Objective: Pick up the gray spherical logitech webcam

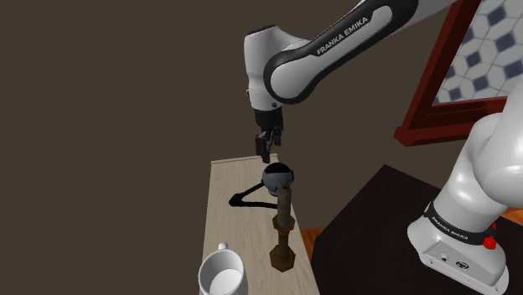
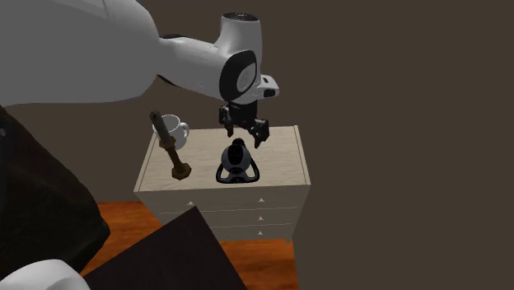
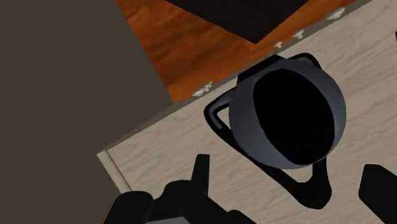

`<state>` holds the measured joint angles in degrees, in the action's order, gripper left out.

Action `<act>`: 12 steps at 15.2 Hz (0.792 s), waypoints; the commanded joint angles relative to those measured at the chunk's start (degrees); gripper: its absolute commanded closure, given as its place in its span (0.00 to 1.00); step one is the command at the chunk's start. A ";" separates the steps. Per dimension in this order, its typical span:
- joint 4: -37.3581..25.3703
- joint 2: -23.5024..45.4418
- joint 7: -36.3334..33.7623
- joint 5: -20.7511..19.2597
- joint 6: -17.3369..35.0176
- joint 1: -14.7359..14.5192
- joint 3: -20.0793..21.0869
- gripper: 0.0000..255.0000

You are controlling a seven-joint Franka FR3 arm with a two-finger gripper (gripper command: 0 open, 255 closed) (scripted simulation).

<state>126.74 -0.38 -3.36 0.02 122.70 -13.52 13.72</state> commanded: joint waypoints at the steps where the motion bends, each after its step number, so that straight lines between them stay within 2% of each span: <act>1: -1.25 3.66 -0.46 -0.97 1.15 -1.01 1.02 0.00; 9: -8.05 18.47 -1.91 -5.92 3.75 -5.51 3.46 0.00; 12: -8.68 21.14 -2.31 -6.90 5.15 -6.25 3.39 0.00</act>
<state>118.13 19.76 -5.59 -6.51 127.17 -19.60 17.20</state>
